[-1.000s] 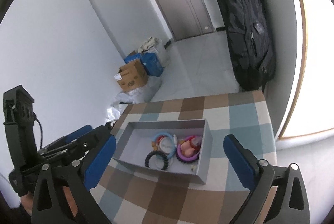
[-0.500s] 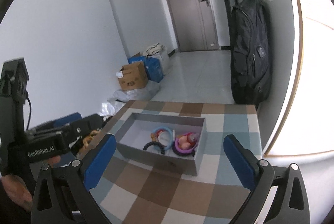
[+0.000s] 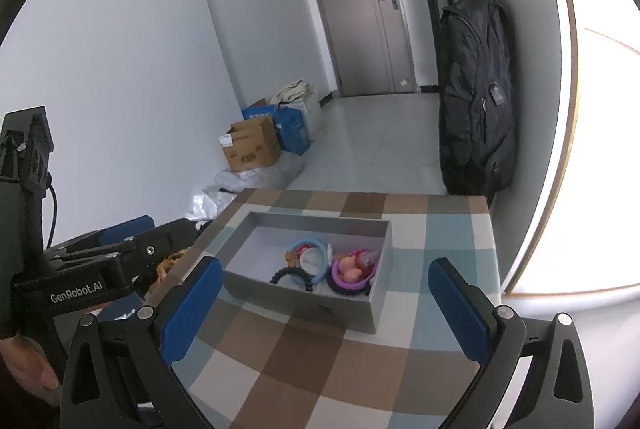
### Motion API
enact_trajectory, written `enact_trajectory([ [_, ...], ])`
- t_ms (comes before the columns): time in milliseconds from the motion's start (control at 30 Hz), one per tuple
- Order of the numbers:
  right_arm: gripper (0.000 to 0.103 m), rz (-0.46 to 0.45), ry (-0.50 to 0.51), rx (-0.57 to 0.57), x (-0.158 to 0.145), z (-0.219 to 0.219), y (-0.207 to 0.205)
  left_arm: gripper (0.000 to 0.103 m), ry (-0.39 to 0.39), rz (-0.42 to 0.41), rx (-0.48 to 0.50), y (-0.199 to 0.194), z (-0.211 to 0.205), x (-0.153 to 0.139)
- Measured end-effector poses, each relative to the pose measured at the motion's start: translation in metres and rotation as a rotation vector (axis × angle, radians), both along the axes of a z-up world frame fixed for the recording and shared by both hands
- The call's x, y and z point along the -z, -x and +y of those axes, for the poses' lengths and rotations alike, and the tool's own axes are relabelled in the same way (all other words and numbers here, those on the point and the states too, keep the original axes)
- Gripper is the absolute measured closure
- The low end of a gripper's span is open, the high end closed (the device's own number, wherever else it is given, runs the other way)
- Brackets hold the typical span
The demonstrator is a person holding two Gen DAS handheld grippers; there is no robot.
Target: Organize jewelry
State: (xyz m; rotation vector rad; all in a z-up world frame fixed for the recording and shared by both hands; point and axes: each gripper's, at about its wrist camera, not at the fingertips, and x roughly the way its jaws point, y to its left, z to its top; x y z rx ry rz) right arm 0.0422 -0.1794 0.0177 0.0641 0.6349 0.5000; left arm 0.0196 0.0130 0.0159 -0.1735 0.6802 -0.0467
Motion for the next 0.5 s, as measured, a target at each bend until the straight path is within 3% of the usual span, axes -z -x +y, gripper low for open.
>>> enact_trajectory([
  [500,0.000,0.018,-0.028,0.006,0.0002,-0.0046,-0.0021,0.019,0.005,-0.006,-0.002,-0.0011,-0.0036,-0.0014],
])
